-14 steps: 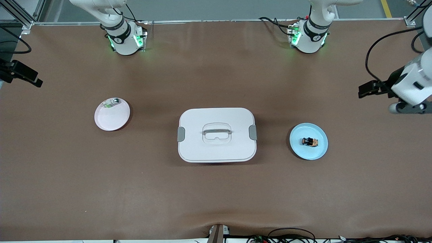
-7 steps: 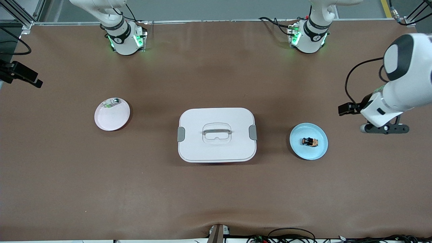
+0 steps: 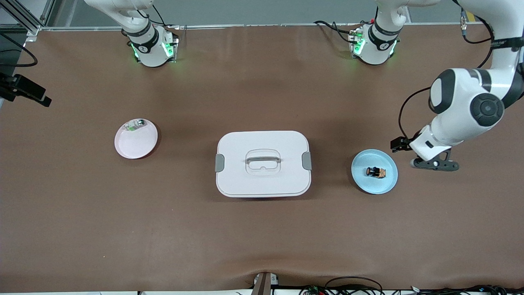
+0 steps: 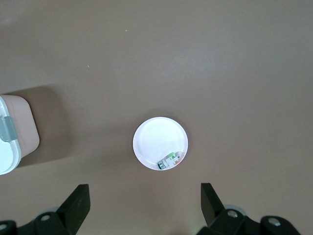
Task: Transfer orange switch to right arm and place
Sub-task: 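Lower the left gripper and grasp the orange switch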
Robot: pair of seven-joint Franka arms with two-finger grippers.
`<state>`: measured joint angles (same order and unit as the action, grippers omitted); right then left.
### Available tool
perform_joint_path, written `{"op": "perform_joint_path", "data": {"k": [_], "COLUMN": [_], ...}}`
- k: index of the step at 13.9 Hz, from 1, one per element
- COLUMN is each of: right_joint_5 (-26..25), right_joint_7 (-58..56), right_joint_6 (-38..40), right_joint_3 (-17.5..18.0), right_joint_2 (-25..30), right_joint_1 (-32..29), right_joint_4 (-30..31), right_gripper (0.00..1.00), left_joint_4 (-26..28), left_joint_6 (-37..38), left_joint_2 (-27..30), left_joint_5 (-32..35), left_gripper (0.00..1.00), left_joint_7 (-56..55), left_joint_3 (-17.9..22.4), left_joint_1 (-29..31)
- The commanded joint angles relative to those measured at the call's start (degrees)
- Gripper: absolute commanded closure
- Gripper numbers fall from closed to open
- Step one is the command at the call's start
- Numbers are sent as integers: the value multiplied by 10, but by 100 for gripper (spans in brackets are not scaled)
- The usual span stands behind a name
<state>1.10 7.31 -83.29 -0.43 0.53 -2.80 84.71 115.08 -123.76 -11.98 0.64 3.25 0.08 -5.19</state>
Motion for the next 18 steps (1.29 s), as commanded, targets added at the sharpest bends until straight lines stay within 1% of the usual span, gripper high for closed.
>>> {"op": "perform_joint_path", "data": {"k": [1,3,4,6,8,10,12,13,18], "right_joint_5": [6,6,6,5,6,7,7,7,5], "right_joint_7": [4,3,4,4,5,6,5,5,4], "right_joint_6": [-2,-3,-3,-3,-3,-5,-13,-14,-22], "right_joint_3": [10,10,10,10,10,10,11,12,13], "right_joint_2": [3,3,3,2,2,2,2,2,2], "right_joint_1": [-16,-16,-16,-18,-17,-18,-13,-12,-12], "right_joint_4": [2,2,2,2,2,-1,-3,-3,-4], "right_gripper": [0,0,0,0,0,0,0,0,0], "left_joint_4": [-1,-1,-3,-5,-6,-11,-27,-35,-72], "left_joint_6": [-38,-63,-70,-92,-100,-101,-101,-101,-100], "left_joint_2": [-33,-57,-70,-95,-110,-123,-135,-141,-183], "left_joint_5": [-3,-4,-6,-6,-8,-33,-74,-81,-81], "left_gripper": [0,0,0,0,0,0,0,0,0], "left_joint_7": [30,100,115,118,118,118,118,117,112], "left_joint_3": [-10,-11,-11,-12,-13,-14,-13,-13,-13], "left_joint_1": [2,4,5,7,7,7,0,-2,-3]}}
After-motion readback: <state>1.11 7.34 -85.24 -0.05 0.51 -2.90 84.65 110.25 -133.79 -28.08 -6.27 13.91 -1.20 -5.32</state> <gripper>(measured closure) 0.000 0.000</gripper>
